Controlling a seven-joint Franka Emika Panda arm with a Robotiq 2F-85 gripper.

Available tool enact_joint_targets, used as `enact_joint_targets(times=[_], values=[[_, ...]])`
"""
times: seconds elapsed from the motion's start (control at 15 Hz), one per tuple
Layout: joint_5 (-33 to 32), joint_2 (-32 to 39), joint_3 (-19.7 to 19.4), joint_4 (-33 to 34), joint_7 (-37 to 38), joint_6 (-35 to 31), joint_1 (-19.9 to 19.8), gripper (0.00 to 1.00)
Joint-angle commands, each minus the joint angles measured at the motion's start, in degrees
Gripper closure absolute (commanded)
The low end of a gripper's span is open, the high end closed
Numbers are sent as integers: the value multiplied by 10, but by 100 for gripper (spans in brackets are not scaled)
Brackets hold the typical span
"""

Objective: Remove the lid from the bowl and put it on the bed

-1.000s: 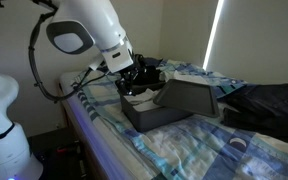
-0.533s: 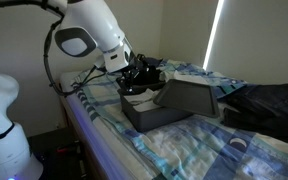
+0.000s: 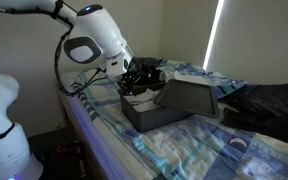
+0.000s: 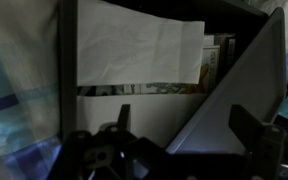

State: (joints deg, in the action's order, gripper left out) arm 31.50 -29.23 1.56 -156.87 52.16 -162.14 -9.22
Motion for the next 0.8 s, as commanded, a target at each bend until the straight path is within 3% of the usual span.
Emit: enact_joint_targets(times=[0.0,0.4,0.6,0.73], values=[[-12,20,17,-12,51,-65,-12,0],[-35,50,22,-28,101,-119,-25,0],[-21,66,43,-21,104,-138,-47,0],[-9,75,48,-21,96,-156,-55,26]])
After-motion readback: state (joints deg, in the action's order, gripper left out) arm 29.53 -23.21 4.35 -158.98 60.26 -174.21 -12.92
